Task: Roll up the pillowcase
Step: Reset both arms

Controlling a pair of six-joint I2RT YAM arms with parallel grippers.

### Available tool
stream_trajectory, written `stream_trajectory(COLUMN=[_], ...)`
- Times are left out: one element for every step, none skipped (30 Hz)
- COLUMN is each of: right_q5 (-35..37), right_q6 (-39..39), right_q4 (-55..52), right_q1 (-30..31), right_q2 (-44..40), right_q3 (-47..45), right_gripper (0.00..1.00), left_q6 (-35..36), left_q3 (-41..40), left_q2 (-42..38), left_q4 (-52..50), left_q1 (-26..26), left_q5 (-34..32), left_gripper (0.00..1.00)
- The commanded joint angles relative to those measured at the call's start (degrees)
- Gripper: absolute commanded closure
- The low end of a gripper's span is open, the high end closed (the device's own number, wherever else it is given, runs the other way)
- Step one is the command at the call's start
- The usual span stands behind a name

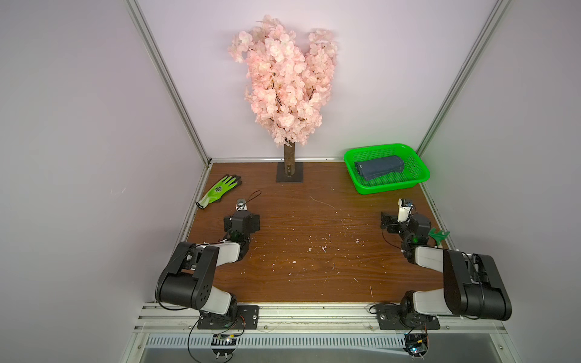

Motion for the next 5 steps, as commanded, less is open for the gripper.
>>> stream_trajectory(right_q5=[4.4, 3.7, 3.6, 3.8, 4.2], right_q6=[-3.3, -3.6, -4.0, -4.2, -4.2], right_q4=[10.3, 9.5, 9.7, 9.3, 9.3], right_q1=[1.2, 1.3, 1.4, 1.7, 1.9], right_q2=[0.0, -0.1, 0.1, 0.2, 0.2], right_q3=[-0.4, 0.0, 0.0, 0.2, 0.3], right_gripper=[0.00, 0.00, 0.00, 0.00, 0.00], left_q6=[3.0, 3.4, 3.6, 3.6, 3.6], left_q3=[0.2, -0.3, -1.0, -1.7, -2.2], left_q2=[-0.5, -0.8, -1.2, -1.8, -2.4], left_q4=[10.3, 11.3, 11.9, 12.8, 13.0], left_q1=[1.3, 1.5, 1.5, 1.7, 1.8], left_q5=[0.1, 0.4, 0.3, 0.4, 0.8], left_gripper=[0.01, 0.01, 0.01, 0.01, 0.01])
